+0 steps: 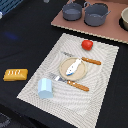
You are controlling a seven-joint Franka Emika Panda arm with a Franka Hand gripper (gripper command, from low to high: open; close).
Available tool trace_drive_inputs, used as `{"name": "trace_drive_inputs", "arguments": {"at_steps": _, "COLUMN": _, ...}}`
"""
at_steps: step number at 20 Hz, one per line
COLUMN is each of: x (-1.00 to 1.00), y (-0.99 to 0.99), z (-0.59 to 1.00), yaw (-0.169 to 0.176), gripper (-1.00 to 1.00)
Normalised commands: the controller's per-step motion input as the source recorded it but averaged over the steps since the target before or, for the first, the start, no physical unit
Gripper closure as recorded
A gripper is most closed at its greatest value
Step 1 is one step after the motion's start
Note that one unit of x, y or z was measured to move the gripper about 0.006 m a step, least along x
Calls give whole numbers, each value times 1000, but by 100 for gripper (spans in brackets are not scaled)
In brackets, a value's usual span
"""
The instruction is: Interact with the objects in diverse but meaningful ways.
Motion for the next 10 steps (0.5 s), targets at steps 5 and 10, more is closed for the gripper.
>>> {"name": "trace_drive_inputs", "arguments": {"at_steps": 5, "x": -105, "y": -947, "z": -168, "yaw": 0, "gripper": -100}}
{"name": "trace_drive_inputs", "arguments": {"at_steps": 10, "x": -64, "y": -967, "z": -198, "yaw": 0, "gripper": -100}}
